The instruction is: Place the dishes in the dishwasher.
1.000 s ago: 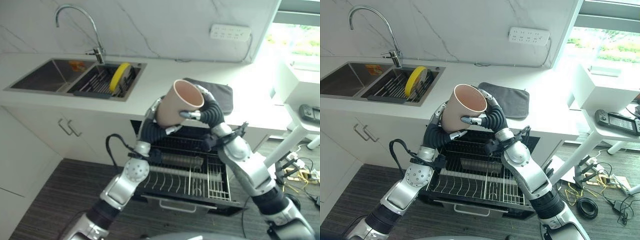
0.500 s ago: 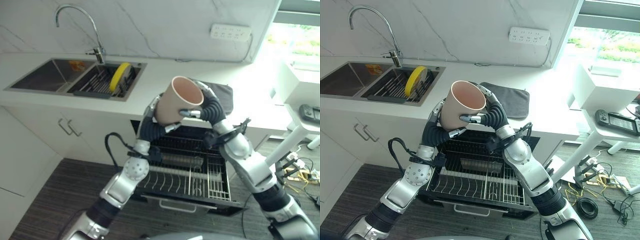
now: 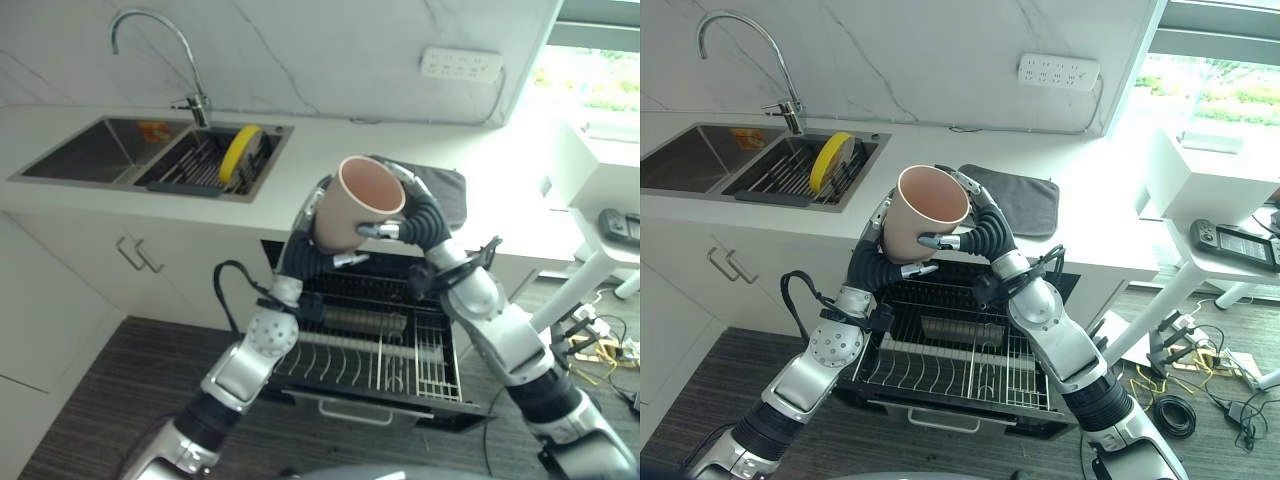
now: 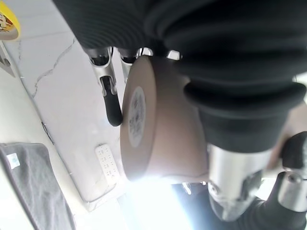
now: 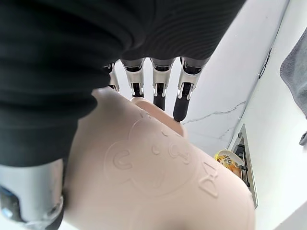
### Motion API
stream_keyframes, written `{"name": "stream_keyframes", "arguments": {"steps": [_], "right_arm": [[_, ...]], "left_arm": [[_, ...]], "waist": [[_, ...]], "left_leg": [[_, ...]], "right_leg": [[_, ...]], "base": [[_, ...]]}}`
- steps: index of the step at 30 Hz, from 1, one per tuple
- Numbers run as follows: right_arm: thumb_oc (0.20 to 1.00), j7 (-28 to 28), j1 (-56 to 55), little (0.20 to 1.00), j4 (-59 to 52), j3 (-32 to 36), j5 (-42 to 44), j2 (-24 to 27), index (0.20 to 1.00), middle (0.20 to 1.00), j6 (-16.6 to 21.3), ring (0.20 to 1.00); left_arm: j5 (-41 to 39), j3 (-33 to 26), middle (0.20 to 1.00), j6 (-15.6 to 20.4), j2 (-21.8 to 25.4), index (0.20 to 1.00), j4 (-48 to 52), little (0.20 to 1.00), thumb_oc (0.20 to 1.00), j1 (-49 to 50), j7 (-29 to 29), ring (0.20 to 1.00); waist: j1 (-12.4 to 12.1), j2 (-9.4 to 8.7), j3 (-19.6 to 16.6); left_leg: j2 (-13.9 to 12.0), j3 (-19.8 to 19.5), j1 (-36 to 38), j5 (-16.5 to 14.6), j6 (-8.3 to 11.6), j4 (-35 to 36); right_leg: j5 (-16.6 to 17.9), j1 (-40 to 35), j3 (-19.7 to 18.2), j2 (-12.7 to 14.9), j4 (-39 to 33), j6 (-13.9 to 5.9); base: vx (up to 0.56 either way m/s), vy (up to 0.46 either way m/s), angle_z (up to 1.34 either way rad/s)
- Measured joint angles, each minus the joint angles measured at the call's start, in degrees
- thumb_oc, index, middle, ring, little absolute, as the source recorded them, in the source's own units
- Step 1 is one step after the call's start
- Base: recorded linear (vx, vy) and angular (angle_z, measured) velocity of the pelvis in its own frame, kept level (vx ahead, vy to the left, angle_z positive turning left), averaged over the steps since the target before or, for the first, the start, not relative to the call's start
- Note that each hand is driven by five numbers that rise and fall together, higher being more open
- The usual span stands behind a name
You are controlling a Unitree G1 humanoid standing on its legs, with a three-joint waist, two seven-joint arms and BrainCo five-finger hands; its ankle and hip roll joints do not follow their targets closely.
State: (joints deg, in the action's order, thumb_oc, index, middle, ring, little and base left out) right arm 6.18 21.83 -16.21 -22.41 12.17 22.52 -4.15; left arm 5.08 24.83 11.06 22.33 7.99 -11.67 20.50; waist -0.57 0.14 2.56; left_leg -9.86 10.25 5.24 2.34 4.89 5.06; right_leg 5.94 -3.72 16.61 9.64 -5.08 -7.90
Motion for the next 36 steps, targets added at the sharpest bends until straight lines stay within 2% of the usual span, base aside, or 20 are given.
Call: {"name": "stream_keyframes", "arguments": {"steps": [5, 9, 17, 20, 21, 23, 25, 29, 32, 33, 34, 35, 36], "right_arm": [[0.200, 0.62, -0.02, 0.200, 0.01, 0.02, 0.05, 0.68, 0.200, 0.200, 0.22, 0.200], [0.200, 1.22, -0.39, 0.200, 0.22, 0.59, 0.03, 1.12, 0.200, 0.200, 2.36, 0.200], [0.200, 3.20, -7.77, 0.200, 0.17, 6.40, -0.38, 2.89, 0.200, 0.200, 5.83, 0.200], [0.200, 3.73, -9.95, 0.200, 0.12, 8.62, -0.37, 4.06, 0.200, 0.200, 6.73, 0.200], [0.200, 3.81, -11.96, 0.200, 0.12, 10.23, -0.38, 4.08, 0.200, 0.200, 7.53, 0.200], [0.200, 4.10, -14.91, 0.200, 0.12, 12.24, -0.52, 4.13, 0.200, 0.200, 8.20, 0.200], [0.200, 4.29, -15.18, 0.200, 0.11, 12.37, -0.62, 4.38, 0.200, 0.200, 8.34, 0.200], [0.200, 3.00, -16.62, 0.200, -0.08, 15.32, -0.83, 4.49, 0.200, 0.200, 8.47, 0.200], [0.200, 2.69, -18.19, 0.200, -0.10, 17.06, -0.78, 5.05, 0.200, 0.200, 8.46, 0.200], [0.200, 2.56, -18.17, 0.200, -0.12, 17.63, -0.76, 5.11, 0.200, 0.200, 8.57, 0.200], [0.200, 2.32, -17.73, 0.200, -0.12, 18.61, -0.74, 5.32, 0.200, 0.200, 8.88, 0.200], [0.200, 2.13, -17.23, 0.200, -0.13, 18.65, -0.70, 5.88, 0.200, 0.200, 9.00, 0.200], [0.200, 1.25, -15.88, 0.200, -0.16, 18.55, -0.68, 7.15, 0.200, 0.200, 9.08, 0.200]], "left_arm": [[-0.11, 0.04, 1.000, 0.00, -0.02, 1.000, -0.04, 1.000, 1.000, 0.01, -0.44, 1.000], [-0.19, 0.01, 1.000, 0.00, 0.04, 1.000, -0.05, 1.000, 1.000, 0.47, -0.51, 1.000], [-11.48, -3.51, 1.000, -0.37, 0.02, 1.000, -1.39, 1.000, 1.000, 9.97, -6.37, 1.000], [-15.74, -5.53, 1.000, -2.25, 0.08, 1.000, -5.07, 1.000, 1.000, 14.21, -7.09, 1.000], [-19.31, -7.98, 1.000, -2.58, -0.71, 1.000, -5.59, 1.000, 1.000, 16.79, -7.29, 1.000], [-26.72, -13.44, 1.000, -5.36, -4.88, 1.000, -10.49, 1.000, 1.000, 19.15, -7.00, 1.000], [-28.97, -13.65, 1.000, -7.31, -4.67, 1.000, -12.89, 1.000, 1.000, 19.64, -7.33, 1.000], [-30.73, -14.97, 1.000, -8.02, -4.28, 1.000, -11.09, 1.000, 1.000, 20.94, -11.32, 1.000], [-31.05, -16.24, 1.000, -8.75, -0.83, 1.000, -4.63, 1.000, 1.000, 20.16, -15.33, 1.000], [-31.05, -16.24, 1.000, -8.87, -0.09, 1.000, -3.41, 1.000, 1.000, 19.39, -16.59, 1.000], [-31.01, -16.26, 1.000, -9.24, 0.32, 1.000, -2.23, 1.000, 1.000, 17.13, -18.34, 1.000], [-30.89, -16.21, 1.000, -9.29, 0.94, 1.000, -1.70, 1.000, 1.000, 15.65, -19.16, 1.000], [-30.87, -16.17, 1.000, -9.27, 3.09, 1.000, -0.69, 1.000, 1.000, 13.72, -20.25, 1.000]], "waist": [[0.04, 0.01, 0.01], [0.04, 0.03, 0.02], [0.01, 0.51, 0.18], [0.05, 0.96, 0.41], [-0.01, 1.03, 0.45], [0.02, 1.24, 0.55], [0.01, 1.29, 0.64], [0.04, 1.25, 0.97], [0.22, 1.65, 1.65], [0.19, 1.77, 2.26], [0.05, 1.61, 4.74], [0.17, 1.09, 6.69], [0.05, 0.34, 9.75]], "left_leg": [[0.00, 0.01, -0.01, -0.08, -0.13, 0.00], [-0.01, 0.01, -0.02, -0.08, -0.13, 0.00], [-0.03, 0.03, -0.11, -0.20, -0.29, 0.02], [-0.04, 0.07, -0.18, -0.24, -0.33, 0.02], [-0.05, 0.07, -0.20, -0.32, -0.42, 0.02], [-0.03, 0.06, -0.20, -0.41, -0.53, 0.02], [-0.06, 0.06, -0.26, -0.42, -0.56, 0.03], [-0.08, 0.14, -0.29, -0.57, -0.49, 0.03], [0.09, -0.10, -1.05, -0.68, -0.50, 0.04], [0.12, -0.08, -1.53, -0.60, -0.42, -0.01], [0.09, -0.20, -4.70, -0.43, -0.16, -3.29], [0.00, -0.25, -7.68, -1.06, -0.60, -7.04], [-0.23, -0.21, -11.38, -2.57, -2.27, -12.41]], "right_leg": [[0.00, 0.03, -0.01, 0.00, 0.00, 0.00], [0.00, 0.02, 0.00, 0.00, 0.00, 0.00], [-0.17, 0.09, 0.00, 0.02, -0.05, -0.07], [-0.32, 0.21, -0.01, 0.02, -0.29, -0.07], [-0.46, 0.21, 0.01, 0.03, -0.30, -0.13], [-0.59, 0.18, 0.06, 0.10, -0.31, -0.22], [-0.61, 0.24, 0.07, 0.04, -0.30, -0.20], [-0.81, 0.21, 0.21, 0.13, -0.32, -0.44], [-1.06, 0.57, 0.48, 0.16, 0.02, -0.70], [-1.10, 1.44, 0.14, 0.11, 0.42, -0.71], [-2.05, 4.85, -0.35, 0.64, 3.89, -0.22], [-3.11, 7.68, -0.68, 1.27, 7.31, 0.08], [-4.93, 11.26, -1.62, 2.10, 12.21, 0.61]], "base": [[0.00, 0.000, 0.00], [0.00, 0.000, 0.00], [-0.01, 0.001, 0.00], [0.00, 0.000, 0.00], [0.00, 0.000, 0.00], [0.00, 0.000, 0.00], [0.00, 0.000, 0.00], [0.03, -0.003, 0.01], [0.00, -0.010, 0.02], [-0.22, -0.036, -0.01], [-0.21, -0.028, -0.02], [-0.20, 0.009, -0.02], [-0.10, 0.055, -0.08]]}}
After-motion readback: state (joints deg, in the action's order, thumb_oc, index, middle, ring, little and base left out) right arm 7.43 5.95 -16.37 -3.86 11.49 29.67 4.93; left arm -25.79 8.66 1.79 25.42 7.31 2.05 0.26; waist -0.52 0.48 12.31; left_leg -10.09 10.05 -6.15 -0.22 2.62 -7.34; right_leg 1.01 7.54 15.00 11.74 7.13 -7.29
